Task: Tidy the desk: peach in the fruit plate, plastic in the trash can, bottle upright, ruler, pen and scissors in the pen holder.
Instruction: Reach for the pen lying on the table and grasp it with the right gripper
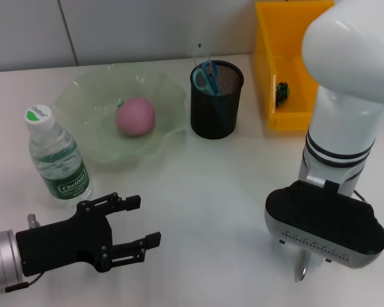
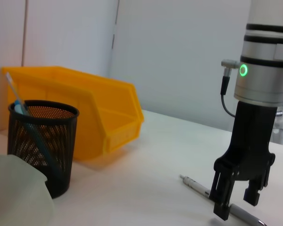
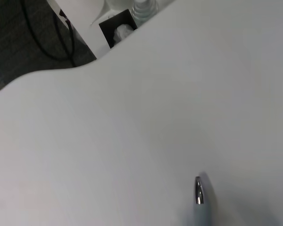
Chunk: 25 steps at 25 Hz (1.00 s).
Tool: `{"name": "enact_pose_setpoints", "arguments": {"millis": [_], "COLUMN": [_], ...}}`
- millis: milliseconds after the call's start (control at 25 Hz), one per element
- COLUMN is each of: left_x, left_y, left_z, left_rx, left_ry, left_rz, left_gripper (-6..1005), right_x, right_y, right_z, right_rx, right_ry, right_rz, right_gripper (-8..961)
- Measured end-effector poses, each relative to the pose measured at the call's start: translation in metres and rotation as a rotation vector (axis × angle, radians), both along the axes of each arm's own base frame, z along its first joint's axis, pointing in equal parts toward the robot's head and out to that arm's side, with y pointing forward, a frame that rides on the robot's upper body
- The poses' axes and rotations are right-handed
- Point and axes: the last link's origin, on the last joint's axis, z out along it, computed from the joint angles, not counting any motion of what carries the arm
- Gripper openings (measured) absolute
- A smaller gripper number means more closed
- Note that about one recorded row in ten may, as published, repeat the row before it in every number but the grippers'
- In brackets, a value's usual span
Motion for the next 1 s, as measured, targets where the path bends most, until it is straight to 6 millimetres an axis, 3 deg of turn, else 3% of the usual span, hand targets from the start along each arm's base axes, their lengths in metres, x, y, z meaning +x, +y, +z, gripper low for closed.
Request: {"name": "enact_pose_setpoints", "arguments": {"millis": [280, 480, 1000], "left_x": [0.0007, 0.0009, 0.0011], "left_y": [0.0001, -0.0003, -0.0006], "left_z": [0.0001, -0.0005, -0.0003], "left_rx": [0.002, -0.001, -0.002], "left_ry": [-0.006, -0.005, -0.006], "left_rz": [0.001, -0.001, -0.004], "left_gripper": [806, 806, 805], "right_x": [0.0001, 0.001, 0.0054], "right_y": [0.0015, 0.0015, -0.0049], "right_z": [-0.0011, -0.0019, -0.0047], "right_rx": [0.007, 0.011, 0.049], "right_ry": [0.006, 0.008, 0.025], "right_rz": [0.008, 0.008, 0.034], "right_gripper": [761, 564, 513]}}
